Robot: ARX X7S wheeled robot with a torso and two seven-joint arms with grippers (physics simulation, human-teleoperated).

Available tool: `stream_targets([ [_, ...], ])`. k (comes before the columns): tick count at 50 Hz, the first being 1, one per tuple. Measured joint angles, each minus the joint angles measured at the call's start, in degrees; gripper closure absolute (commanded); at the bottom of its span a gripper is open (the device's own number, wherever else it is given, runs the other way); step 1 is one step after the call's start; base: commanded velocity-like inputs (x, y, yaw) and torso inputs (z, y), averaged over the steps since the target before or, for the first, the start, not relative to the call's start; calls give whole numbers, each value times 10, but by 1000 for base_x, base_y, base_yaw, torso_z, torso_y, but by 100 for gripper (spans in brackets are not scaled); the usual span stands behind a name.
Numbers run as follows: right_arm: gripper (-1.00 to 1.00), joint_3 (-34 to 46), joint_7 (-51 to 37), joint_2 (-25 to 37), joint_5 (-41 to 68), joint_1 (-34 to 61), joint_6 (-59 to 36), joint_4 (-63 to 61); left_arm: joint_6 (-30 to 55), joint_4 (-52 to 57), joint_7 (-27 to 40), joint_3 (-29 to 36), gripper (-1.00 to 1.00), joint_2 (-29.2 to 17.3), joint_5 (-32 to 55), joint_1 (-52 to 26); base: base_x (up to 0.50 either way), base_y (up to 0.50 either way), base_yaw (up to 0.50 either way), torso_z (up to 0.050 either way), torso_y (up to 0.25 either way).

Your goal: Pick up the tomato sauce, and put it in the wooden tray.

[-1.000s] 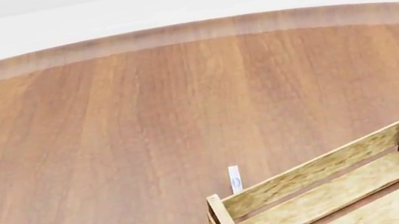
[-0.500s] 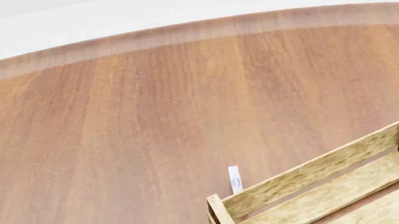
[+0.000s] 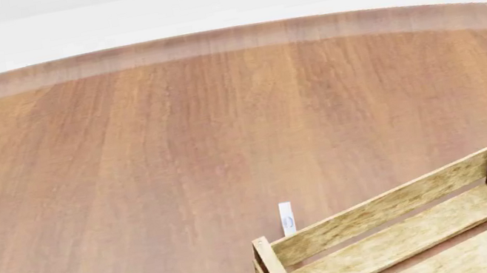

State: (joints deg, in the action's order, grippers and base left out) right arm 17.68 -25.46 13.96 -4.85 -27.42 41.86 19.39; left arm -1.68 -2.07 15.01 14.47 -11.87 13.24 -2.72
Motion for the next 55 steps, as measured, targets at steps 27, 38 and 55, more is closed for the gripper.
stream_targets([
  [27, -100, 16, 18, -13, 21, 64, -48, 53, -4, -6, 4, 6, -100, -4, 5, -3, 0, 0, 0, 0, 0],
  [38, -100, 20, 20, -17, 26, 83, -62, 65, -5, -6, 7, 9, -100, -6, 6, -4, 0, 0, 0, 0, 0],
  [55, -100, 27, 21, -22, 29, 106, -75, 87, -7, -8, 9, 13, -100, -8, 9, -6, 0, 0, 0, 0, 0],
])
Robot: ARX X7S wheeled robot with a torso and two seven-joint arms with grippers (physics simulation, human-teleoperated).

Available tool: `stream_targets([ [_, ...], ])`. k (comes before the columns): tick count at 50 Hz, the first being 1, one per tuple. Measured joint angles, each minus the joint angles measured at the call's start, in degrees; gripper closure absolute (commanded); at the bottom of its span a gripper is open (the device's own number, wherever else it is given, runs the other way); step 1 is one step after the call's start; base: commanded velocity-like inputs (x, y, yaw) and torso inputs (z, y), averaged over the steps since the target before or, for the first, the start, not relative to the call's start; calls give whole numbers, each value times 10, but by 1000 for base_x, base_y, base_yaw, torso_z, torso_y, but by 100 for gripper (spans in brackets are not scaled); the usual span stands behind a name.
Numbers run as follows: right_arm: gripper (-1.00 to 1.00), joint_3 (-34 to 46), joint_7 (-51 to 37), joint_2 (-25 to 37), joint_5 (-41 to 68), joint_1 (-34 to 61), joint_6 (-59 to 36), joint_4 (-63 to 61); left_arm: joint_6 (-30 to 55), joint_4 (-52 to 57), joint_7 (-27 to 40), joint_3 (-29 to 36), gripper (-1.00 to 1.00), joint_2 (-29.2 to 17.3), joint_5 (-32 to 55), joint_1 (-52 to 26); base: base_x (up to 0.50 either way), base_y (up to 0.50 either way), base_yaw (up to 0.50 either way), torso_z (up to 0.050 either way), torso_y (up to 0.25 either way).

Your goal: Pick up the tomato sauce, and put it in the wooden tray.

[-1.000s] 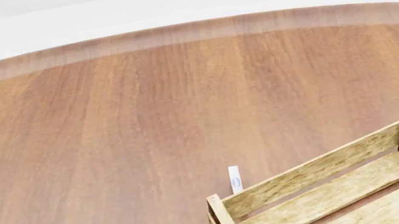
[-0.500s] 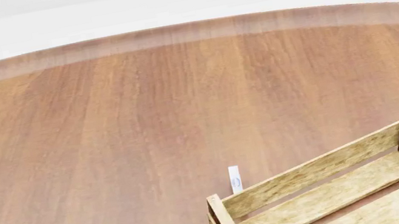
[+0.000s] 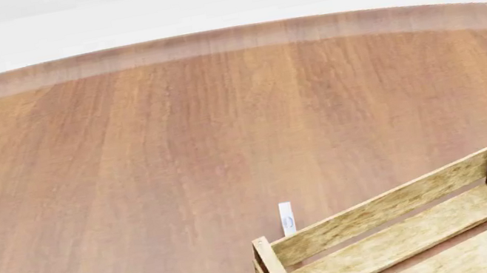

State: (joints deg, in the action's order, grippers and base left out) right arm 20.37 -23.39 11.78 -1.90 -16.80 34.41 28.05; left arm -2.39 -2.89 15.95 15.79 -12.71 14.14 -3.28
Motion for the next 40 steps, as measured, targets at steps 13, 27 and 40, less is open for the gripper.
stream_targets([
  [13, -100, 3, 1, 0, 7, 6, -2, 6, 0, 0, 2, 3, -100, -2, 2, -1, 0, 0, 0, 0, 0],
  [27, 100, 7, 3, 1, 20, 10, 6, 13, -1, 0, 5, 6, -100, -4, 5, -1, 0, 0, 0, 0, 0],
  [40, 100, 11, 3, 2, 27, 11, 10, 14, -2, 0, 7, 9, -100, -6, 7, -2, 1, 0, 0, 0, 0],
])
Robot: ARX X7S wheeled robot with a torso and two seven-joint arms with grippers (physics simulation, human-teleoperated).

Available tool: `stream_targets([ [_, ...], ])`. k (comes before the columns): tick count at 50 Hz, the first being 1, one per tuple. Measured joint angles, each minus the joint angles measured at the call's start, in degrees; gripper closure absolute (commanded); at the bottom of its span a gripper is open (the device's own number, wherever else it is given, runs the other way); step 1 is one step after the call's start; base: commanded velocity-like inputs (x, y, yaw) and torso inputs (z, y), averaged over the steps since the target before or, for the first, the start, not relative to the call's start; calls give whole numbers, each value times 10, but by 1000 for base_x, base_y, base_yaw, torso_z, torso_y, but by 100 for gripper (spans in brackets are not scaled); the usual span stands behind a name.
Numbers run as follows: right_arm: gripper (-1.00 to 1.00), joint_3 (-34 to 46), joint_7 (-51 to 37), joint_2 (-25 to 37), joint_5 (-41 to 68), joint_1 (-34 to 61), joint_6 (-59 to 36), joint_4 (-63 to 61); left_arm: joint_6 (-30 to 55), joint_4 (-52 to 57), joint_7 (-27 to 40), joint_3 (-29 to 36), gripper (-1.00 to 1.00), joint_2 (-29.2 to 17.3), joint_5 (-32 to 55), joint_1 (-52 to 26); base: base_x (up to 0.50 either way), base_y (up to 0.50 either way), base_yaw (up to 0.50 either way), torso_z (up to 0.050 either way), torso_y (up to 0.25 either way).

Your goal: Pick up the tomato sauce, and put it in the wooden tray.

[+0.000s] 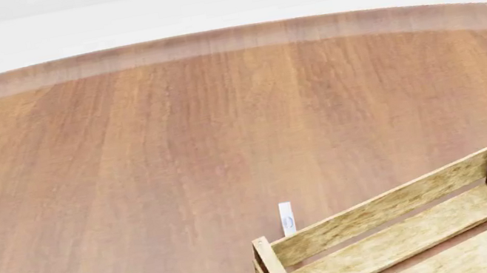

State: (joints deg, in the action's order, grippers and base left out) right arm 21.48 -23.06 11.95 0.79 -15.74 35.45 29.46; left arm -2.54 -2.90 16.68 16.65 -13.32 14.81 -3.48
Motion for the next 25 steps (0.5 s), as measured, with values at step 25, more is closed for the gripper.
stream_targets([
  [25, 100, -65, -125, 28, -110, -146, 82, -225, -2, -1, 4, 5, -100, -4, 4, -1, 0, 0, 0, 0, 0],
])
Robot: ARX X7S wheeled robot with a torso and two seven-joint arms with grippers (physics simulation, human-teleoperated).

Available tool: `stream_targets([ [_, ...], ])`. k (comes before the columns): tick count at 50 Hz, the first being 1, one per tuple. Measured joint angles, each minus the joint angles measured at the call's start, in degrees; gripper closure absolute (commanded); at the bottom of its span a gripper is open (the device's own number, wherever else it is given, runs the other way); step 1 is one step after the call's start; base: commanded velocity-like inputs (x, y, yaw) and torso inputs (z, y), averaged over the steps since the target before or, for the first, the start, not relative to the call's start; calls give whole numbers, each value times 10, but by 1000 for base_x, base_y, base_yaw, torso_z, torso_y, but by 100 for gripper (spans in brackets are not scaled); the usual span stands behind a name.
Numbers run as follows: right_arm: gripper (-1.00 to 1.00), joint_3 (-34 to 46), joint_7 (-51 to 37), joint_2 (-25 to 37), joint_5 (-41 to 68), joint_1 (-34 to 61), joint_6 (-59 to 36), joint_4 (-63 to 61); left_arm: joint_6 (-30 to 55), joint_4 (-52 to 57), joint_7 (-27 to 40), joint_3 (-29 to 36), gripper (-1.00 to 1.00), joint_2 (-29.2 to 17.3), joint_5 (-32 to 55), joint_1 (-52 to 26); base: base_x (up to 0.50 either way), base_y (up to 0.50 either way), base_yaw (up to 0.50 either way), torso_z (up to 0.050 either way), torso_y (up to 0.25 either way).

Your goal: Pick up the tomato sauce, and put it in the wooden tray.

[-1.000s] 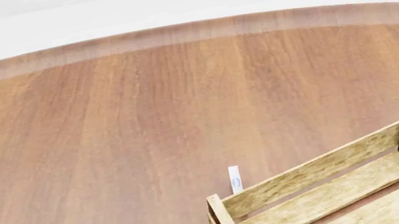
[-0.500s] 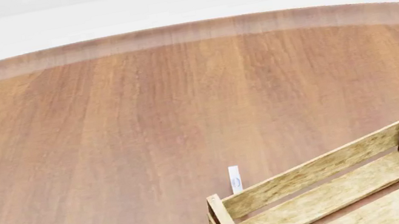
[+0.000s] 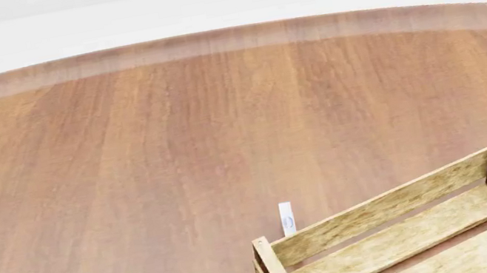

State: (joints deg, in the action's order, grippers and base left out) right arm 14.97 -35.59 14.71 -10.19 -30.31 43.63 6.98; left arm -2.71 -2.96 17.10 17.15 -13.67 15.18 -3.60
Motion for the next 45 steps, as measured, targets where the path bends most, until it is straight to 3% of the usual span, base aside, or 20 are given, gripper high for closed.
stream_targets([
  [30, 100, -32, -88, 22, -79, -79, 103, -99, -2, -1, 5, 6, -100, -4, 5, -1, 0, 0, 0, 0, 0],
  [45, 100, -38, -59, 29, -34, -35, -6, -175, -3, -1, 8, 9, -100, -7, 7, -2, 0, 0, 0, 0, 0],
])
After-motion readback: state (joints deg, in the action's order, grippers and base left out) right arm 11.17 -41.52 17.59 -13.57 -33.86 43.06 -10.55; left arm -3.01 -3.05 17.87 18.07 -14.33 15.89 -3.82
